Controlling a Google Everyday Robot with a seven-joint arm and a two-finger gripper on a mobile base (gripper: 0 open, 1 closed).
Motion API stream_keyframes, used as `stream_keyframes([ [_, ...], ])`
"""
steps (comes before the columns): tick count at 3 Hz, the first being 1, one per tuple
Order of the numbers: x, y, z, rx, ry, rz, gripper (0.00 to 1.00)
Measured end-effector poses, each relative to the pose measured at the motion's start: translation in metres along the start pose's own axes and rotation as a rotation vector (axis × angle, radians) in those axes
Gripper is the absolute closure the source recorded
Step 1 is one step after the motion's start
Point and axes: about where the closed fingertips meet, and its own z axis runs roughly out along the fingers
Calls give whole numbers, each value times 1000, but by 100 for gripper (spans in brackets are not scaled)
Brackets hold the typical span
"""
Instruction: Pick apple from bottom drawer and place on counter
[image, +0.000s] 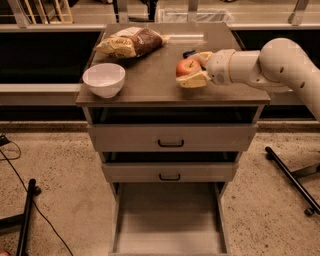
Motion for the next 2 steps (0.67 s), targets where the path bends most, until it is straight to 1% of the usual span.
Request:
stream_keyframes([
  [1,0,0,0,0,0,0,27],
  [2,0,0,0,0,0,0,0],
])
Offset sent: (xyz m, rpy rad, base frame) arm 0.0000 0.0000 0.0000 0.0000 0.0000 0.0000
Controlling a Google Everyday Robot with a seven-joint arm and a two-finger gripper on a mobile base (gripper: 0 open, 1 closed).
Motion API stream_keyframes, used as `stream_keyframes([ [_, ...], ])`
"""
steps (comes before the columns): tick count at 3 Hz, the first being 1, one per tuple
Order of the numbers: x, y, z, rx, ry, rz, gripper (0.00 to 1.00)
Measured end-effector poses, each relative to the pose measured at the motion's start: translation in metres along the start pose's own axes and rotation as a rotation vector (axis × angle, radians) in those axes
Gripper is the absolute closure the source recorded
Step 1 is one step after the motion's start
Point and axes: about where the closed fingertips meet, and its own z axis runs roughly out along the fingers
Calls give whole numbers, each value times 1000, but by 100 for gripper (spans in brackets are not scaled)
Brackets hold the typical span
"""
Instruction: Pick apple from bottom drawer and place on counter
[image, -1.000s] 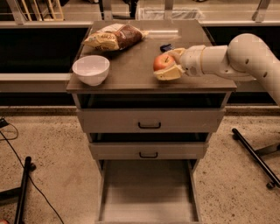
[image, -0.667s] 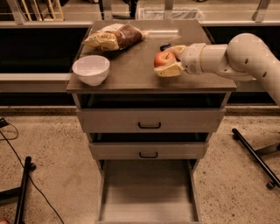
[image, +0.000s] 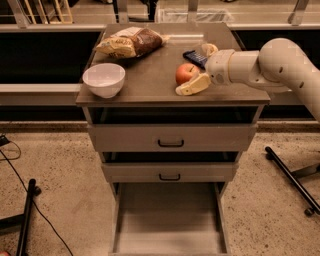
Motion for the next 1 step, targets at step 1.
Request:
stream_keyframes([
  [1,0,0,0,0,0,0,0],
])
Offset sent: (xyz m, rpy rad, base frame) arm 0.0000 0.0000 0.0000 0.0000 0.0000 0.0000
